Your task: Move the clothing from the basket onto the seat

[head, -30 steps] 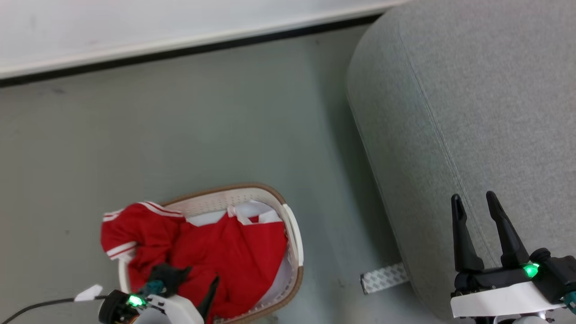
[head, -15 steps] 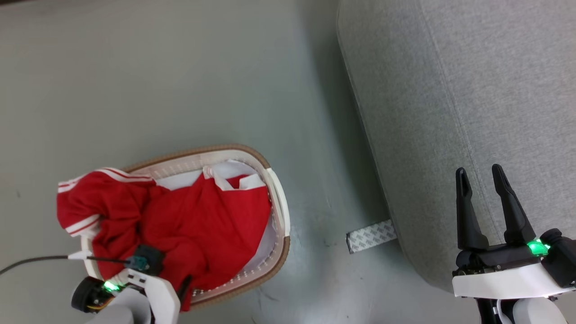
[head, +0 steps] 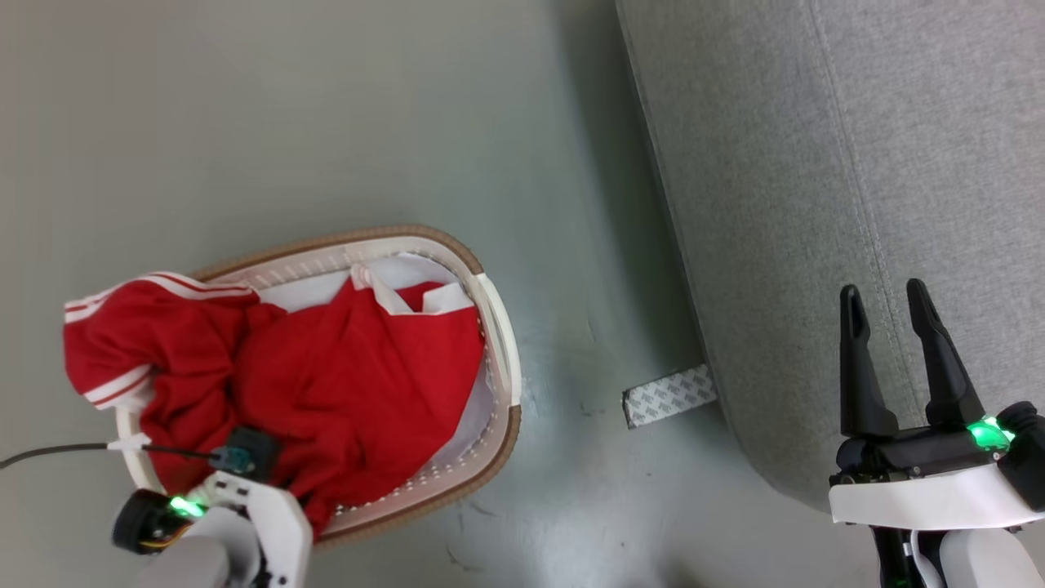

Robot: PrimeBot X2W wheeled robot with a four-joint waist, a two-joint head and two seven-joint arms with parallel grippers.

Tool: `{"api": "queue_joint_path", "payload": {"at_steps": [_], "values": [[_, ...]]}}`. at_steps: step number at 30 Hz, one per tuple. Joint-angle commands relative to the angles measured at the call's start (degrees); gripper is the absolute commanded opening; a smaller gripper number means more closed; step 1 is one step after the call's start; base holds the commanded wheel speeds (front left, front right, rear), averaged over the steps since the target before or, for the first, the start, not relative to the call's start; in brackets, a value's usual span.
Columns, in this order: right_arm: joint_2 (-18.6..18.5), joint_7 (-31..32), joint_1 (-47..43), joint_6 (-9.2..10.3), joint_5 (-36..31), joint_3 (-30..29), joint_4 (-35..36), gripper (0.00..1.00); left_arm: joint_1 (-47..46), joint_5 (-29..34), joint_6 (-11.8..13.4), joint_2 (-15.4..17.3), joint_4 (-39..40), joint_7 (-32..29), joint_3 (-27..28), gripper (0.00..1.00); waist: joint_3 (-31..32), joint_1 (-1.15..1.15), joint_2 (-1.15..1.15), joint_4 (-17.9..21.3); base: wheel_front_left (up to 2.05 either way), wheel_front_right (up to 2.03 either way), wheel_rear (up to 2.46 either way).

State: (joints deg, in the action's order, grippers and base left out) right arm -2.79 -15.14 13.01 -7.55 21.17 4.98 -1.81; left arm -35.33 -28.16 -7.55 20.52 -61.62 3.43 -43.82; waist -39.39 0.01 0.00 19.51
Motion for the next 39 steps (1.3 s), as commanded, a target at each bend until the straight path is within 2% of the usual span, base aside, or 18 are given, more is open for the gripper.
{"api": "queue_joint_path", "payload": {"at_steps": [1,9,16,21,29,33,36,39], "values": [[-0.17,-0.02,0.38,0.12,-0.32,-0.45,-0.26,1.00,-0.62,-1.03,0.11,-0.33,0.26,1.01,-0.11,0.00,1.11,-0.01,0.00,-0.51,0.00,0.00,0.00],[-0.20,-0.02,-1.72,0.12,-1.92,-0.62,-2.30,1.00,0.69,-7.83,0.11,-2.65,4.02,7.36,0.20,0.00,11.56,-0.01,0.00,-3.88,0.00,0.00,0.00],[-0.22,-0.01,-4.44,0.12,-3.53,0.13,-4.86,1.00,2.40,-12.04,0.12,-3.49,7.97,10.05,1.68,0.00,23.21,-0.01,0.00,-7.30,0.00,0.00,0.00],[-0.21,-0.02,-6.53,0.12,-5.07,0.43,-6.37,1.00,3.48,-13.78,1.09,-4.66,12.65,10.90,3.37,0.00,29.73,-0.01,0.00,-9.26,0.00,0.00,0.00],[-0.22,-0.02,-9.06,0.12,-6.11,1.65,-7.79,1.00,5.12,-14.46,4.75,-3.73,25.94,9.67,4.30,0.00,36.34,-0.01,0.00,-10.46,0.00,0.00,0.00],[-0.19,-0.02,-9.91,0.12,-6.56,3.29,-8.33,1.00,6.28,-14.67,7.40,-1.81,35.25,7.21,4.95,0.00,38.21,-0.01,0.00,-10.65,0.00,0.00,0.00],[-0.18,-0.01,-9.60,0.12,-7.03,5.66,-8.24,1.00,6.72,-14.85,9.76,-0.01,42.74,5.49,5.82,0.00,38.76,-0.01,0.00,-10.74,0.00,0.00,0.00],[-0.15,-0.01,-8.53,0.12,-7.59,10.84,-9.05,1.00,7.24,-14.61,12.01,1.75,49.55,3.57,6.53,0.00,39.20,-0.01,0.00,-10.72,0.00,0.00,0.00]]}}
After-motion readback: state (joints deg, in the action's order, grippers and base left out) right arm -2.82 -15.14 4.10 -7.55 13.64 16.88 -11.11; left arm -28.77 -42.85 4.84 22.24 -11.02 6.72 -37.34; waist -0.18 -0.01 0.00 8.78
